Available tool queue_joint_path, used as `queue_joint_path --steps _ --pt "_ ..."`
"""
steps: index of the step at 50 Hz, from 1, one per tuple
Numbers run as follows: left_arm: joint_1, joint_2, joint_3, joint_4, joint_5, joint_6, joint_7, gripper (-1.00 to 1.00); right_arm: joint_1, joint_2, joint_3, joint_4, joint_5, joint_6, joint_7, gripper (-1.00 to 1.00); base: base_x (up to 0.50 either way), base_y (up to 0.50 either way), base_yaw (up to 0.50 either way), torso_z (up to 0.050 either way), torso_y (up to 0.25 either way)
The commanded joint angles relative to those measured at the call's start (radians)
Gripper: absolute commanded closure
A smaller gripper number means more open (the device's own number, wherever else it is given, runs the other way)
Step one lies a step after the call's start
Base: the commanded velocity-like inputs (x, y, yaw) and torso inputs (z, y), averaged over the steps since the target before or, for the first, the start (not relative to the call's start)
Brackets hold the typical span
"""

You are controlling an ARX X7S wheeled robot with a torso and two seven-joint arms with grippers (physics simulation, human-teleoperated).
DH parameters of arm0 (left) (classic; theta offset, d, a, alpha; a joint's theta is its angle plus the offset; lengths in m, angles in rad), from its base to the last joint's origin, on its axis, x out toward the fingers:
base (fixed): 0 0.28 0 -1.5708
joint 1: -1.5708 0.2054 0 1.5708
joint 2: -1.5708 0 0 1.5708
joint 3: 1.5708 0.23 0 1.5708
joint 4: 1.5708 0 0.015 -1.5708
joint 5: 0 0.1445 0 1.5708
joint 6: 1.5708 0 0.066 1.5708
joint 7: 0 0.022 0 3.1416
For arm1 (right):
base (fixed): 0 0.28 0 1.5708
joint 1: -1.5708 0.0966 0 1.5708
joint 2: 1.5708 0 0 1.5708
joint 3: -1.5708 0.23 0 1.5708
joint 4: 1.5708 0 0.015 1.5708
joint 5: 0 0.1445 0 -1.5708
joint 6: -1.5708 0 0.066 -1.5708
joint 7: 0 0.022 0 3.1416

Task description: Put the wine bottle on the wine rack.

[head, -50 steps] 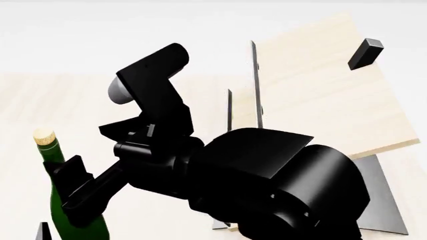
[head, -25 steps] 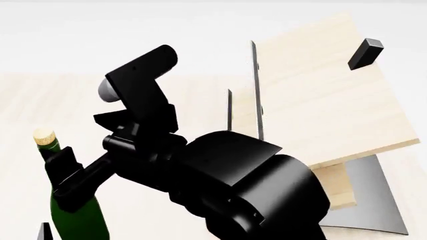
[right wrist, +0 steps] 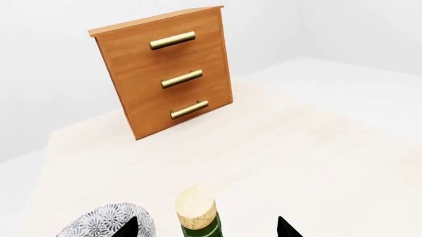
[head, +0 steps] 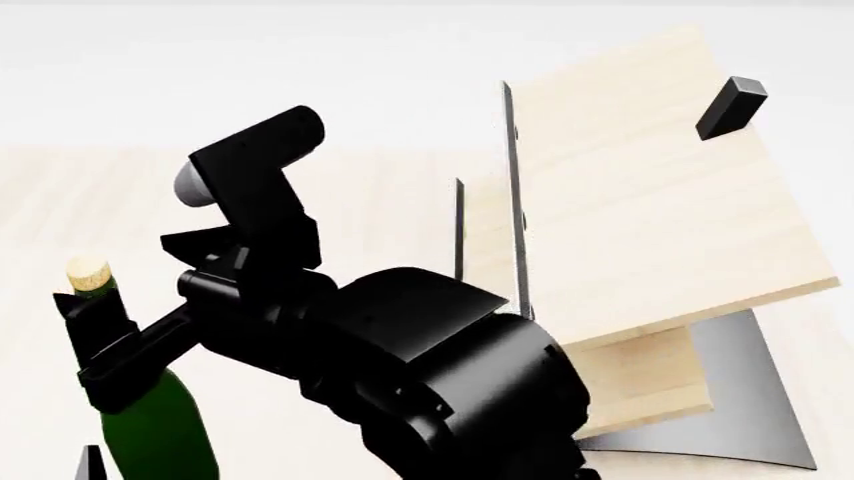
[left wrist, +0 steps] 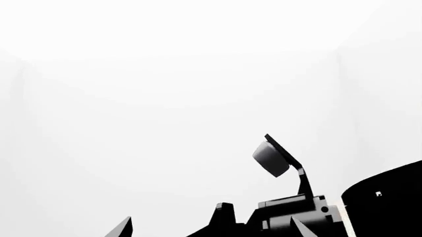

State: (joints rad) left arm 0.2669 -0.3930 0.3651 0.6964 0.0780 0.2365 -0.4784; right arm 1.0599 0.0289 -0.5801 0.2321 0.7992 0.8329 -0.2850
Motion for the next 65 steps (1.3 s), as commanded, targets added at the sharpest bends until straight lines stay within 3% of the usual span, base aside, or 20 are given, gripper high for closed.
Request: queue_joint_path --steps 1,23,35,36,53,65 --pt "0.0 -0.003 0.002 -0.001 -0.002 0.003 -0.004 -1.0 0.019 -0.02 -0.057 0.108 0.013 -0.108 -0.023 -1.0 0.0 0.0 0.0 0.0 0.0" --pt "-0.002 -0.011 0.002 -0.002 -0.008 0.009 -0.011 -1.0 0.072 -0.025 -0.34 0.265 0.242 -0.374 0.063 -1.0 0.0 0.0 0.0 0.0 0.0" --pt "-0.005 -0.013 0.005 -0.001 -0.007 0.007 -0.013 -1.0 0.09 -0.019 -0.405 0.288 0.31 -0.426 0.075 -1.0 0.0 0.0 0.0 0.0 0.0" --pt "-0.005 -0.014 0.005 -0.001 -0.007 0.007 -0.014 -1.0 0.091 -0.019 -0.408 0.292 0.315 -0.428 0.074 1.0 0.0 0.0 0.0 0.0 0.0" --pt "-0.005 -0.017 0.009 -0.004 -0.008 0.01 -0.018 -1.0 0.108 0.019 -0.413 0.245 0.367 -0.45 0.108 1.0 0.0 0.0 0.0 0.0 0.0" --pt "-0.008 -0.017 0.015 -0.008 -0.004 0.008 -0.021 -1.0 0.201 0.108 -0.343 0.163 0.336 -0.495 0.238 1.0 0.0 0.0 0.0 0.0 0.0"
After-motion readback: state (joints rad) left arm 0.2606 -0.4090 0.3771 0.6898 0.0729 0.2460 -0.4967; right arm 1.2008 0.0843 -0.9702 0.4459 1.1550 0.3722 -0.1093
